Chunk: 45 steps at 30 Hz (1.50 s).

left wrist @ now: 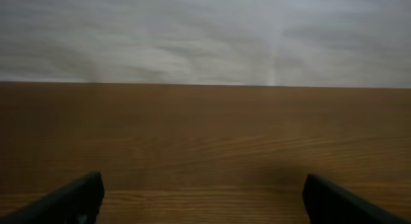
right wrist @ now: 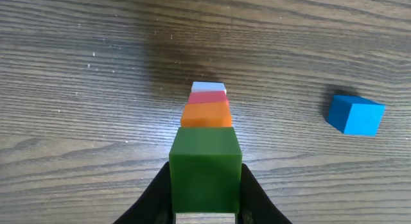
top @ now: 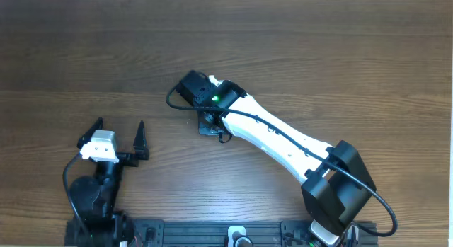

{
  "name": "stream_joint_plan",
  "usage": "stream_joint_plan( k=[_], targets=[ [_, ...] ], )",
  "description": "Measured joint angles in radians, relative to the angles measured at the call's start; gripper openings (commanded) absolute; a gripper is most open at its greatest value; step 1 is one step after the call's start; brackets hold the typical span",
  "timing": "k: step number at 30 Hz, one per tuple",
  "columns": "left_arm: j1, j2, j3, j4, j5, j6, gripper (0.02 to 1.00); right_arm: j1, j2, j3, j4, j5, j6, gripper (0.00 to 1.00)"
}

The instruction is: Stack Cubes

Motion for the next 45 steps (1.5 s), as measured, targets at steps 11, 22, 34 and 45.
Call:
stream_joint_plan(
  k=[11, 22, 34, 45],
  targets=[
    [0.0, 0.0, 0.0, 0.0, 0.0, 0.0, 1.0, -0.008, 0.015, 0.0, 0.0, 0.0, -0.002, 0.023],
    [0.0, 0.0, 0.0, 0.0, 0.0, 0.0, 1.0, -0.009, 0.016, 0.0, 0.003, 0.0, -0.002, 0.029],
    [0.0, 0.0, 0.0, 0.0, 0.0, 0.0, 0.998, -0.009, 0.029, 0.002, 0.008, 0.0, -0.002, 0.137],
    [0.0, 0.0, 0.0, 0.0, 0.0, 0.0, 0.998, -0.01, 0.043, 0.002, 0.011, -0.011, -0.006, 0.974]
  ],
)
